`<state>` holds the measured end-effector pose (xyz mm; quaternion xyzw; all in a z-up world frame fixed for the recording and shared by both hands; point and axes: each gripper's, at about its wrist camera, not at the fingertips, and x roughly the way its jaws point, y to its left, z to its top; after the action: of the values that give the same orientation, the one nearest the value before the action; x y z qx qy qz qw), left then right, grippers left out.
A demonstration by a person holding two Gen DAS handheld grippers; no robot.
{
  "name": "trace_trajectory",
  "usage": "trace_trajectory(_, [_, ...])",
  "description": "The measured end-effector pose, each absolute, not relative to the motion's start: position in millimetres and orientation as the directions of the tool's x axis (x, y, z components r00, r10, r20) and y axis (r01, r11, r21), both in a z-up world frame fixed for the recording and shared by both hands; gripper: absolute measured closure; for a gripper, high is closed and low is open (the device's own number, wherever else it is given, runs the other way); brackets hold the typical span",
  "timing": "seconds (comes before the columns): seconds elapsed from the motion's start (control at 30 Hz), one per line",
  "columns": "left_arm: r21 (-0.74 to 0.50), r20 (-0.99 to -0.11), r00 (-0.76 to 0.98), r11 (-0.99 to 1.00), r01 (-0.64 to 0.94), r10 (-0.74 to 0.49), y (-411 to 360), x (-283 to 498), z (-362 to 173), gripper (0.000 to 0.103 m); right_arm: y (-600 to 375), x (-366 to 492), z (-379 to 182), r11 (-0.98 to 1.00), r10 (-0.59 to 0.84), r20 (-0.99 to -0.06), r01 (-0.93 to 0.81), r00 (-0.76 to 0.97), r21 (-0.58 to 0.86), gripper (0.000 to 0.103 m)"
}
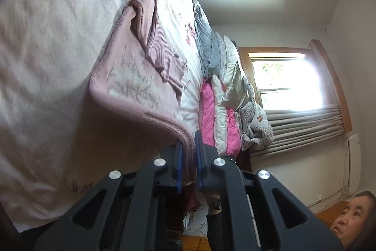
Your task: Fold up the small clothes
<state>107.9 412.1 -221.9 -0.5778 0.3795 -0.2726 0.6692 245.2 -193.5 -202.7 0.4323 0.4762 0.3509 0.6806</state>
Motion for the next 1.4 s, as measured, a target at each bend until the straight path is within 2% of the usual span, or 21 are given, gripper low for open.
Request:
trace_trajectory(0.4, [-0.979,-0.203,0.598,0.141,-0.149,-0.776,447.2,212.6,-225.8,0.096,-193.6,342.3,-203.0,0.411,0.846,-0.387,0.015,0.366,0.912,0.093])
trace_trajectory(0.8, [-0.918,-0.368,0.549,0.197,-0.345,-0.750,462.3,321.3,-289.4,0.094,-170.3,440.3,-261.8,0.531,0.780,-0.552,0.158,0.295,0.833,0.093])
trace_trajectory(0.9, [-0.913,-0.383,0.538,0.219,-0.344,-0.751,463.6,330.2,-291.2,0.088,-170.6,451.6,-273.0,0.545,0.771,-0.574,0.181,0.275,0.819,0.083])
trace_trajectory(0.93, [-0.915,-0.383,0.541,0.227,-0.334,-0.749,464.9,330.6,-288.5,0.083,-171.0,452.9,-271.4,0.547,0.771,-0.574,0.175,0.274,0.818,0.078])
trace_trajectory(0.97, [-0.917,-0.383,0.548,0.235,-0.321,-0.744,467.3,330.4,-283.9,0.072,-171.7,453.7,-267.0,0.549,0.772,-0.573,0.164,0.276,0.819,0.072])
trace_trajectory(1.0, [-0.919,-0.383,0.559,0.246,-0.307,-0.735,470.3,329.2,-278.4,0.065,-173.3,453.1,-261.2,0.552,0.770,-0.570,0.149,0.285,0.820,0.070])
trace_trajectory(1.03, [-0.920,-0.387,0.572,0.262,-0.291,-0.723,473.3,327.3,-270.8,0.053,-175.3,452.3,-253.7,0.551,0.773,-0.562,0.128,0.294,0.825,0.069])
trace_trajectory(1.1, [-0.917,-0.399,0.587,0.306,-0.256,-0.704,478.1,325.2,-255.3,0.052,-179.5,451.4,-239.2,0.559,0.772,-0.558,0.091,0.304,0.824,0.069])
trace_trajectory(1.2, [-0.890,-0.447,0.571,0.406,-0.208,-0.688,476.6,329.9,-232.6,0.052,-179.4,452.5,-217.2,0.634,0.733,-0.604,0.008,0.313,0.774,0.069])
trace_trajectory(1.3, [-0.833,-0.523,0.533,0.532,-0.152,-0.666,463.4,341.3,-214.3,0.052,-164.8,451.8,-199.4,0.735,0.663,-0.678,-0.104,0.317,0.670,0.069])
trace_trajectory(1.4, [-0.751,-0.610,0.483,0.652,-0.101,-0.628,442.0,356.7,-206.0,0.051,-140.5,447.0,-192.5,0.816,0.578,-0.751,-0.227,0.320,0.532,0.062])
